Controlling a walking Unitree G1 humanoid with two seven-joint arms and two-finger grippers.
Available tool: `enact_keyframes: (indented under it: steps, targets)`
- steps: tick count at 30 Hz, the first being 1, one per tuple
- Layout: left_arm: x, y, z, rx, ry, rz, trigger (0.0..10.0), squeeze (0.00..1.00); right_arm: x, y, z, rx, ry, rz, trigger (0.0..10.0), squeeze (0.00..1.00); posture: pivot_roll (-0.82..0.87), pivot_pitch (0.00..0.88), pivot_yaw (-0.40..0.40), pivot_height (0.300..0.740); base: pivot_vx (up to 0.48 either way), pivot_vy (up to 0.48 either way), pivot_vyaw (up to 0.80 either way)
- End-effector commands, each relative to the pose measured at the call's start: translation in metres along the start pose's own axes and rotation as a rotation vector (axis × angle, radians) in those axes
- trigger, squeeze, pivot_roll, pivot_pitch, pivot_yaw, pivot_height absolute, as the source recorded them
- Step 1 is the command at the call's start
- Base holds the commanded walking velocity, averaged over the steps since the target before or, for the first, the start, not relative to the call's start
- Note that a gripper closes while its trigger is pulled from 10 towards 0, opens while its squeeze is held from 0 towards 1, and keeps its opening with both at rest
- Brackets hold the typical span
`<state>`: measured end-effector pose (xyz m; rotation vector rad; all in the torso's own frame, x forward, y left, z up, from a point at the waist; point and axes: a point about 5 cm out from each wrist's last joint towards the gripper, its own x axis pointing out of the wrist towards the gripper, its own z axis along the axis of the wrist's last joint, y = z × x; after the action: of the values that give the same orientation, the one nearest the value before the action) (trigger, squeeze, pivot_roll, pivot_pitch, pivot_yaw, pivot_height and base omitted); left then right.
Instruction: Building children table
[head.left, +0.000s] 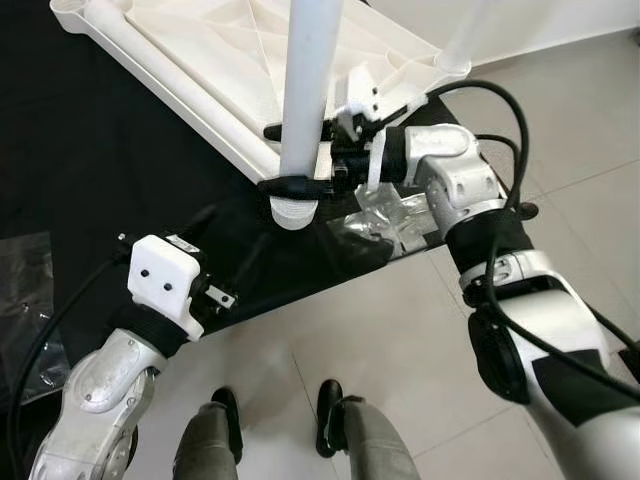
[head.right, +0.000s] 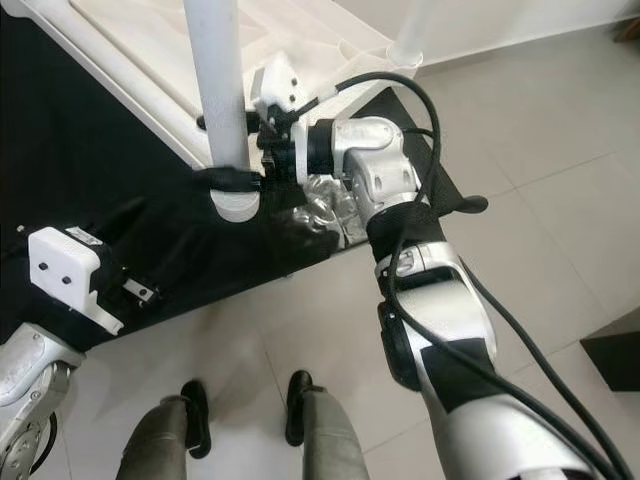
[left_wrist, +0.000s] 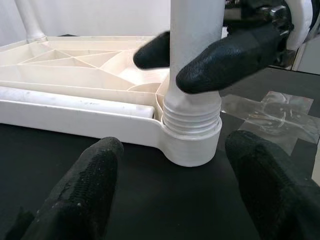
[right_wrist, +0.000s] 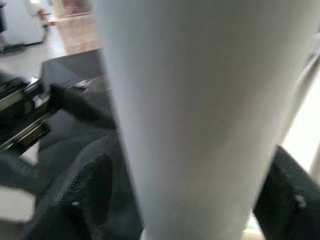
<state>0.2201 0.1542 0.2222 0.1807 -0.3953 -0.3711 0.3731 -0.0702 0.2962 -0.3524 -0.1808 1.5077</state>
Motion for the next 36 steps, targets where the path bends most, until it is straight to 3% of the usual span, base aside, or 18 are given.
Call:
enact_keyframes:
  steps: [1, 15, 17, 18, 19, 20, 21, 22, 23, 24, 28, 32, 33, 34, 36]
  targets:
    - [-0.004, -0.005, 0.000, 0.011, 0.010, -0.020, 10.0, 0.00, 0.002, 0.001, 0.000, -0.014, 0.005, 0.044, 0.0, 0.00, 0.12, 0.353, -0.145, 0.740, 0.000, 0.000, 0.00]
    - [-0.003, -0.005, 0.001, 0.013, 0.008, -0.017, 10.0, 0.00, -0.004, 0.000, -0.005, 0.014, -0.039, 0.039, 0.0, 0.00, 0.10, 0.357, -0.152, 0.740, 0.000, 0.000, 0.00]
    - [-0.003, -0.005, 0.000, 0.016, 0.008, -0.015, 10.0, 0.00, -0.006, -0.001, -0.021, 0.028, -0.026, -0.165, 0.0, 0.00, 0.09, 0.355, -0.154, 0.740, 0.000, 0.000, 0.00]
    - [-0.003, -0.005, 0.000, 0.016, 0.008, -0.015, 10.0, 0.00, -0.006, -0.001, -0.021, 0.028, -0.026, -0.165, 0.0, 0.00, 0.09, 0.355, -0.154, 0.740, 0.000, 0.000, 0.00]
    - [-0.002, -0.004, 0.000, 0.018, 0.009, -0.015, 10.0, 0.00, 0.001, 0.003, -0.036, 0.080, -0.018, -0.342, 0.0, 0.00, 0.08, 0.355, -0.159, 0.740, 0.000, 0.000, 0.00]
    - [-0.002, -0.002, -0.001, 0.019, 0.008, -0.013, 10.0, 0.00, 0.009, 0.015, -0.064, 0.132, 0.052, -0.662, 0.0, 0.00, 0.07, 0.352, -0.153, 0.740, 0.000, 0.000, 0.00]
    - [-0.002, -0.002, -0.001, 0.019, 0.008, -0.013, 10.0, 0.00, 0.009, 0.015, -0.064, 0.132, 0.052, -0.662, 0.0, 0.00, 0.07, 0.352, -0.153, 0.740, 0.000, 0.000, 0.00]
    - [0.000, 0.000, -0.001, 0.021, 0.005, -0.009, 10.0, 0.00, 0.019, 0.041, -0.085, 0.192, 0.098, -0.796, 0.0, 0.00, 0.05, 0.360, -0.135, 0.740, 0.000, 0.000, 0.00]
    - [0.000, 0.000, -0.001, 0.021, 0.005, -0.009, 10.0, 0.00, 0.019, 0.041, -0.085, 0.192, 0.098, -0.796, 0.0, 0.00, 0.05, 0.360, -0.135, 0.740, 0.000, 0.000, 0.00]
    - [0.001, 0.002, -0.003, 0.021, 0.003, -0.007, 10.0, 0.00, 0.023, 0.062, -0.097, 0.224, 0.125, -0.910, 0.0, 0.00, 0.04, 0.345, -0.122, 0.740, 0.000, 0.000, 0.00]
    - [0.005, 0.003, -0.004, 0.018, -0.006, -0.012, 10.0, 0.00, 0.040, 0.078, -0.097, 0.228, 0.105, -0.887, 0.0, 0.00, 0.03, 0.326, -0.110, 0.740, 0.000, 0.000, 0.00]
    - [0.010, 0.003, -0.005, 0.016, -0.017, -0.024, 10.0, 0.00, 0.051, 0.071, -0.092, 0.208, 0.083, -0.856, 0.0, 0.00, 0.04, 0.304, -0.116, 0.740, 0.000, 0.000, 0.00]
    - [0.011, 0.003, -0.005, 0.017, -0.019, -0.028, 10.0, 0.00, 0.053, 0.068, -0.091, 0.208, 0.079, -0.853, 0.8, 0.00, 0.04, 0.304, -0.116, 0.740, 0.000, 0.000, 0.00]
    - [0.012, 0.003, -0.005, 0.018, -0.023, -0.027, 10.0, 0.00, 0.054, 0.064, -0.089, 0.196, 0.078, -0.842, 10.0, 0.00, 0.05, 0.294, -0.118, 0.740, 0.000, 0.000, 0.00]
    - [0.012, 0.004, -0.005, 0.020, -0.023, -0.025, 10.0, 0.00, 0.054, 0.060, -0.087, 0.188, 0.074, -0.834, 10.0, 0.00, 0.05, 0.291, -0.118, 0.740, 0.000, 0.000, 0.00]
